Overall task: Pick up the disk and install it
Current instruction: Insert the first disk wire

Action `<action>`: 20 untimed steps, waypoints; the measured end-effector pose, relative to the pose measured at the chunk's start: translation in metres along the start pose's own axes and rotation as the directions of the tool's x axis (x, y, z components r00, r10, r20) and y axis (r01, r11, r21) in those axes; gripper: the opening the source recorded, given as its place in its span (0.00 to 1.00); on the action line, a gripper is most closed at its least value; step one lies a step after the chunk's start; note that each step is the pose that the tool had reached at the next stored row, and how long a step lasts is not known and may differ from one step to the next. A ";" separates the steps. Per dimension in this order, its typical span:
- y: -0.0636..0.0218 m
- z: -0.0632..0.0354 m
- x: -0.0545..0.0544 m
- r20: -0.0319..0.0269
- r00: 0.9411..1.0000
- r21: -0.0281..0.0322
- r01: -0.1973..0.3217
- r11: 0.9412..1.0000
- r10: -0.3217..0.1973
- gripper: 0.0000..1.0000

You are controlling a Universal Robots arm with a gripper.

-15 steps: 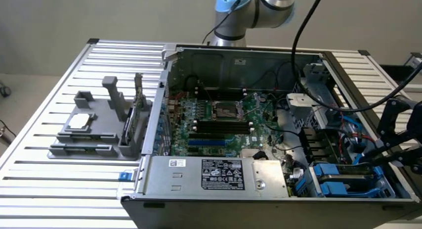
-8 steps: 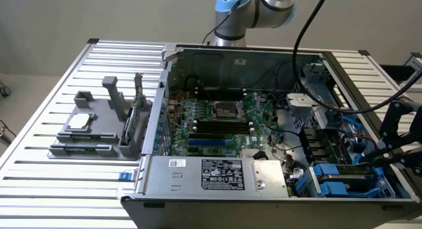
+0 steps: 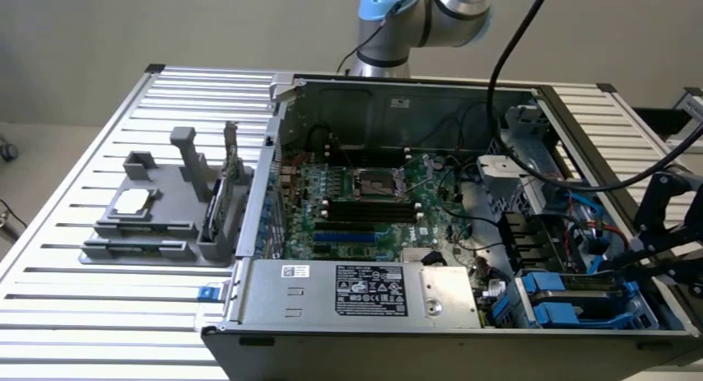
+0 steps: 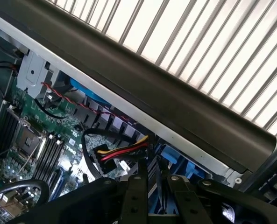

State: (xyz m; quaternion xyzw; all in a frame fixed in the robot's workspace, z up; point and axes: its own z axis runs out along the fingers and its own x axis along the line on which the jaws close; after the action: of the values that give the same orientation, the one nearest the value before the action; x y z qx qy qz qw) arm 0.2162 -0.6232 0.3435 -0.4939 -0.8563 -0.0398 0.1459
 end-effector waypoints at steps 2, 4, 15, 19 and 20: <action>-0.0023 0.0008 0.001 -0.002 1.000 -0.006 0.002 1.000 -0.002 0.23; -0.0034 0.0013 0.001 -0.006 1.000 -0.013 0.004 1.000 -0.004 0.23; -0.0080 0.0048 0.003 0.012 1.000 -0.068 0.021 0.997 -0.020 0.23; -0.0103 0.0061 0.004 0.018 1.000 -0.081 0.025 0.996 -0.023 0.23; -0.0107 0.0065 0.005 0.018 1.000 -0.084 0.025 0.996 -0.024 0.23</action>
State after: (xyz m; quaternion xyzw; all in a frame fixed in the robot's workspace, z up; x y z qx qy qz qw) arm 0.2035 -0.6235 0.3395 -0.4893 -0.8611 -0.0733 0.1171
